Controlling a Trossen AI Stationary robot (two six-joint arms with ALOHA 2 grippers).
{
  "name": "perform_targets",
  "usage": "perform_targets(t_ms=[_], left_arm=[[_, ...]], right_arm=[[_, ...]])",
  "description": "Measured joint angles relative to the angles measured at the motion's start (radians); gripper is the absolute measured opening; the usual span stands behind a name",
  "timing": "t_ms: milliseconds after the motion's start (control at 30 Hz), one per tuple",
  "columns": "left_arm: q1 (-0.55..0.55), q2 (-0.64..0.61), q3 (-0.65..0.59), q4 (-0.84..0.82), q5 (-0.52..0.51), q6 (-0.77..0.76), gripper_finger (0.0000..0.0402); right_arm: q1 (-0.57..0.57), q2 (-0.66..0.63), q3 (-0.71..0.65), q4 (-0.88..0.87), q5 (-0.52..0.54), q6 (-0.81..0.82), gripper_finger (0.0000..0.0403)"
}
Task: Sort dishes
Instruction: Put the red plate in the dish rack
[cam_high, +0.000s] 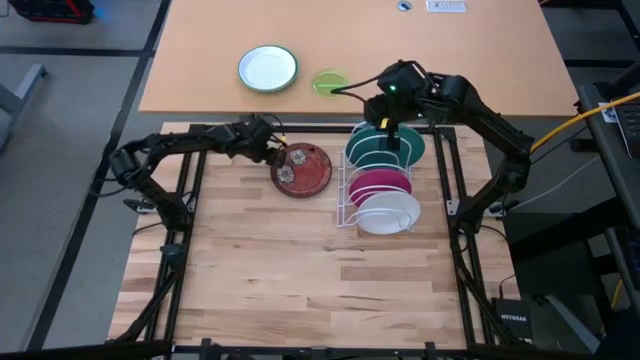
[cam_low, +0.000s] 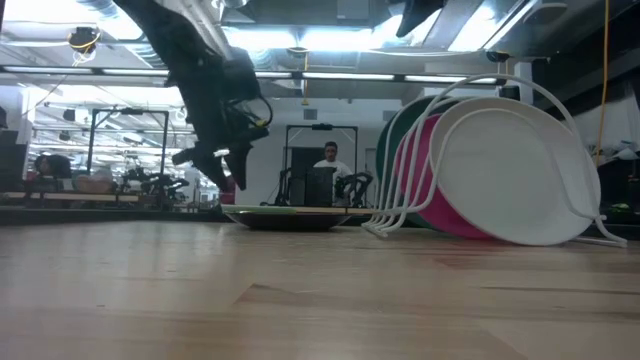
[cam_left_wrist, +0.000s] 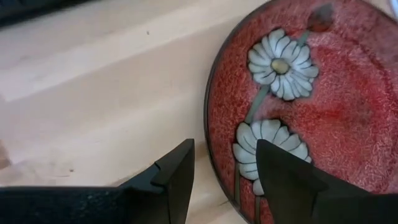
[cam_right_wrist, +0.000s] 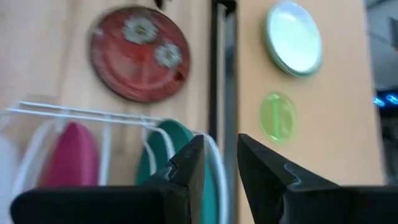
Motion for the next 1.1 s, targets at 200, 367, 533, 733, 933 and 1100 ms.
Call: perform_targets(t_ms=[200, 367, 533, 733, 933, 1100], left_arm=[[0.039, 0.072, 0.000, 0.017, 0.077, 0.001, 0.0160], [0.044, 0.141, 0.000, 0.052, 0.111, 0.006, 0.0160], [0.051, 0.200, 0.001, 0.105, 0.185, 0.021, 0.0160], [0.052, 0.229, 0.004, 0.127, 0.205, 0.078, 0.0158], [0.053, 0.229, 0.004, 0.152, 0.224, 0.156, 0.0106], [0.052, 0.231, 0.003, 0.195, 0.269, 0.174, 0.0053]], right_arm=[[0.051, 0.001, -0.016, 0.011, -0.044, 0.000, 0.0099], [0.104, 0.001, -0.048, 0.022, -0.042, 0.000, 0.0099], [0.149, 0.001, -0.085, 0.032, -0.041, 0.000, 0.0099], [0.185, 0.001, -0.132, 0.047, -0.038, 0.000, 0.0099], [0.182, 0.001, -0.172, 0.058, -0.037, 0.000, 0.0099], [0.182, 0.001, -0.195, 0.061, 0.025, -0.001, 0.0099]])
